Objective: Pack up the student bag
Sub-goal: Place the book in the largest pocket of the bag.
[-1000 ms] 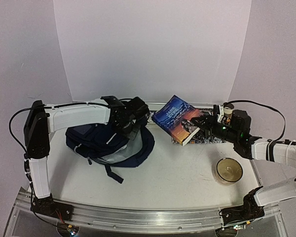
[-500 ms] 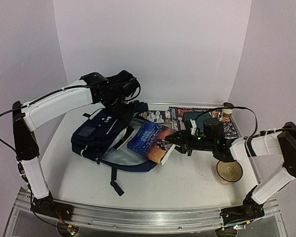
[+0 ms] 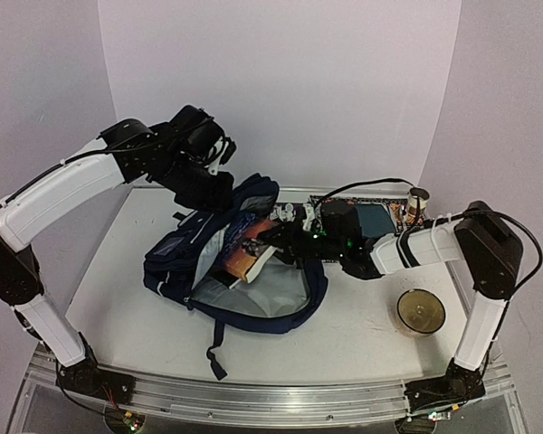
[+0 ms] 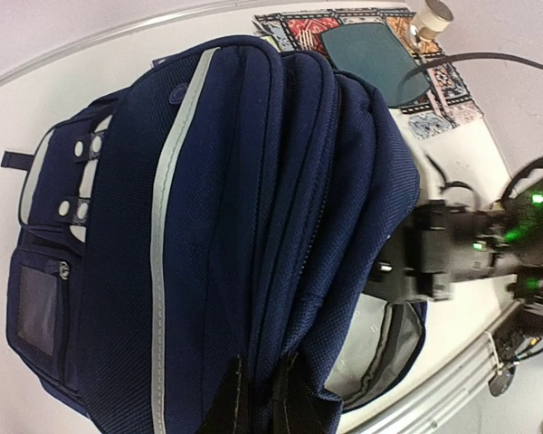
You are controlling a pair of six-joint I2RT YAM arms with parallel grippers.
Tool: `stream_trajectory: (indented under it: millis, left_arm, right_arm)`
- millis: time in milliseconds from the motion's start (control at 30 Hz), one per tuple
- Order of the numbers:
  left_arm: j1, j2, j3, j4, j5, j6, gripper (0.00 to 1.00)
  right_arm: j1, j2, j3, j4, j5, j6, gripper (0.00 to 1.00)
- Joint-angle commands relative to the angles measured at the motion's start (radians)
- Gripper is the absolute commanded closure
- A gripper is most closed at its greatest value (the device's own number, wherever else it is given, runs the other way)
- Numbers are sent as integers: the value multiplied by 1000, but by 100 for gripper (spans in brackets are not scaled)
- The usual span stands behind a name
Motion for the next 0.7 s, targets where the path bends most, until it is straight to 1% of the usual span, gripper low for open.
stream_trajectory:
  millis: [0,133,267,333,433,467,500,600,667]
  left_arm:
    - [-12,-154,-15,197,99,-46,100]
    - [-12,-201,-63,232,151,-71,100]
    - [-12,-236,-106,265,181,-88,100]
    - [-12,-250,-123,272,168,-92,100]
    - [-12,-278,-156,272,113,-97,100]
    - [-12,-288,-171,272,87,-99,100]
    - [-12,-296,-181,272,65,-103,100]
    - [-12,-315,-215,272,26,-115,100]
    - [-11,-319,-235,271,6,-118,100]
  right_arm:
    - [40,41,152,130,109,-6,100]
    - [71,85,216,33,207,-47,100]
    - [99,147,285,-21,256,-66,100]
    - [113,181,334,-54,270,-74,100]
    - [130,232,391,-114,263,-88,99]
    - [135,236,396,-129,262,-93,96]
    - [140,232,389,-138,266,-99,88]
    - [148,205,363,-181,260,-128,56]
    - [154,173,353,-228,262,-167,45]
